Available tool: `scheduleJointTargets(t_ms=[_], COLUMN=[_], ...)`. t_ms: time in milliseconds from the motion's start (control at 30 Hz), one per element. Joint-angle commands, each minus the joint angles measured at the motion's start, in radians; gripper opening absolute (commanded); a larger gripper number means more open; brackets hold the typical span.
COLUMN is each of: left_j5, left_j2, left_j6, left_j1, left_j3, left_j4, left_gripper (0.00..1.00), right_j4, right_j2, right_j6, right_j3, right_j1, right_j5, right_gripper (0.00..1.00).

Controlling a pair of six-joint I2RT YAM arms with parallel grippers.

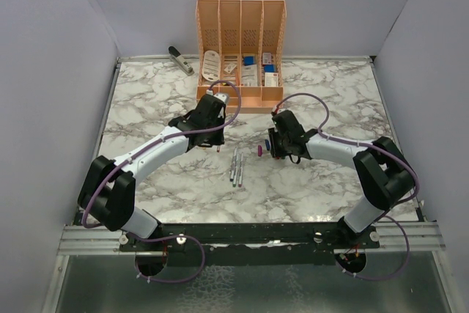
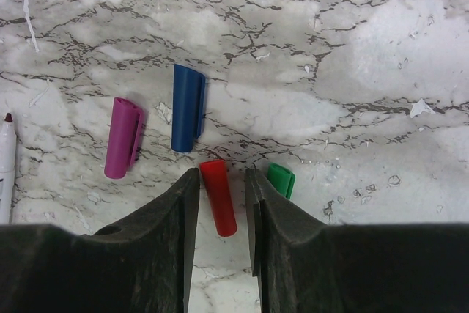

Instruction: Insert the pens into the pen caps

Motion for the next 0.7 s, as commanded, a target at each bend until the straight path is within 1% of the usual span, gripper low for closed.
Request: scheduleJointTargets(t_ms=[0, 233, 433, 667], left_j5=[0.011, 0.009, 0.01, 0.003], left_j2=[-0.034, -0.04, -0.041, -0.054], left_j6=[-0.003, -0.001, 0.001, -0.001], left_j1=[0.005, 0.005, 0.005, 0.006], left_j3=[-0.006, -0.009, -0.011, -0.023], left_j4=[0.019, 0.019, 0.019, 0.019], left_gripper=[0.0, 0.0, 0.0, 0.0], right_j4=[-0.042, -0.056, -0.058, -0.075], right_j2=[-0.028, -0.034, -0.011, 0.033], right_j6=[0.02, 0.026, 0.027, 0.01], right_j3=[-0.034, -0.062, -0.049, -0.021], right_j1=[0.005, 0.005, 0.006, 0.015], right_j5=[0.005, 0.008, 0.007, 0.019], right_gripper=[0.31, 0.31, 0.31, 0.26])
